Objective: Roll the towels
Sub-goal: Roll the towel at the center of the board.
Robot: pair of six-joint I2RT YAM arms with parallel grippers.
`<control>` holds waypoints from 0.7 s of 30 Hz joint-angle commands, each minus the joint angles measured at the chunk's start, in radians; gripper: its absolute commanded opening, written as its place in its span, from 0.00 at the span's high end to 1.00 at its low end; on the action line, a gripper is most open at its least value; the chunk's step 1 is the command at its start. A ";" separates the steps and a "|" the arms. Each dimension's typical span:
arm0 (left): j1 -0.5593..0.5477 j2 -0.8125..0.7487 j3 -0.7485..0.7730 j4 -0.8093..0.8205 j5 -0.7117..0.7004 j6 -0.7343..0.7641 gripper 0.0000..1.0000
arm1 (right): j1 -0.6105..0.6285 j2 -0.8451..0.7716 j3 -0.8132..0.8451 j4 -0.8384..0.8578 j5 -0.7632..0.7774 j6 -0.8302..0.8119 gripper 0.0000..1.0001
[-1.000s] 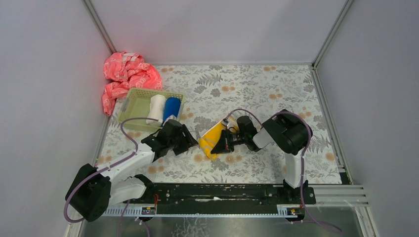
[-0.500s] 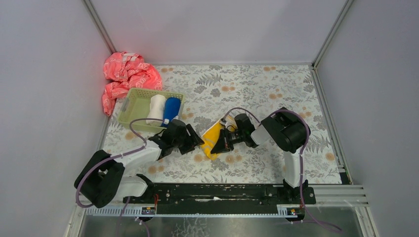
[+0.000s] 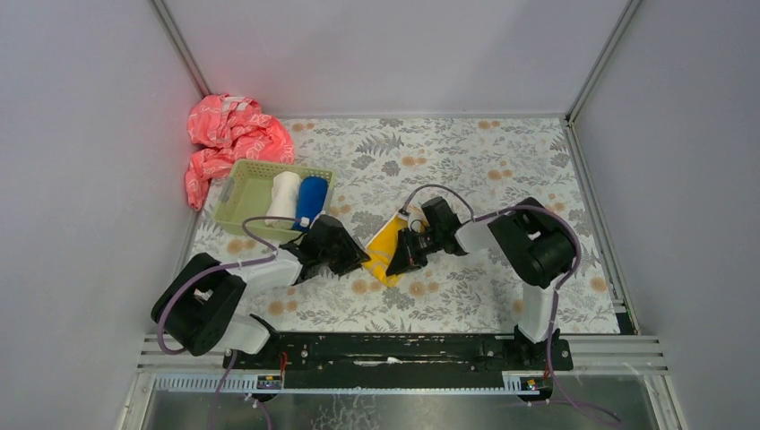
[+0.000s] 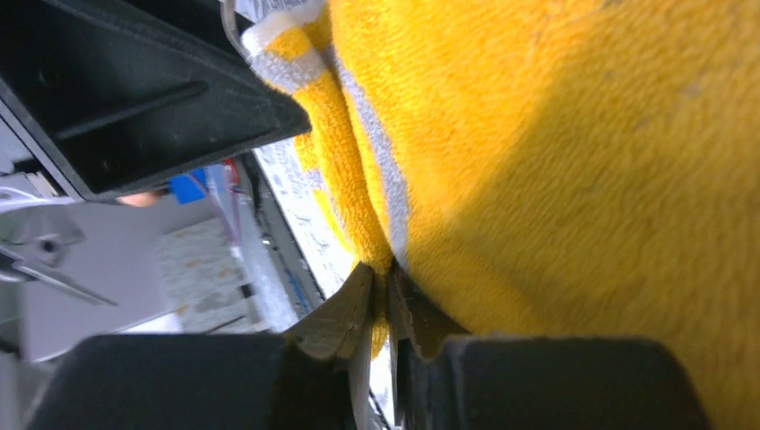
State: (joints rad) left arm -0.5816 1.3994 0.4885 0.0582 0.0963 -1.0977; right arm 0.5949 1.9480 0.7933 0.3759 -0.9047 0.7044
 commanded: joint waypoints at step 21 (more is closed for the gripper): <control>0.006 0.110 0.023 -0.112 -0.061 -0.004 0.66 | 0.386 -0.349 0.178 -0.524 0.800 -0.637 0.47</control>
State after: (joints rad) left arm -0.5816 1.4620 0.5350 0.0566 0.0895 -1.1263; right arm 0.9569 1.5650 0.9684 -0.1692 -0.2295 0.1432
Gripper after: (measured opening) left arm 0.338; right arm 0.524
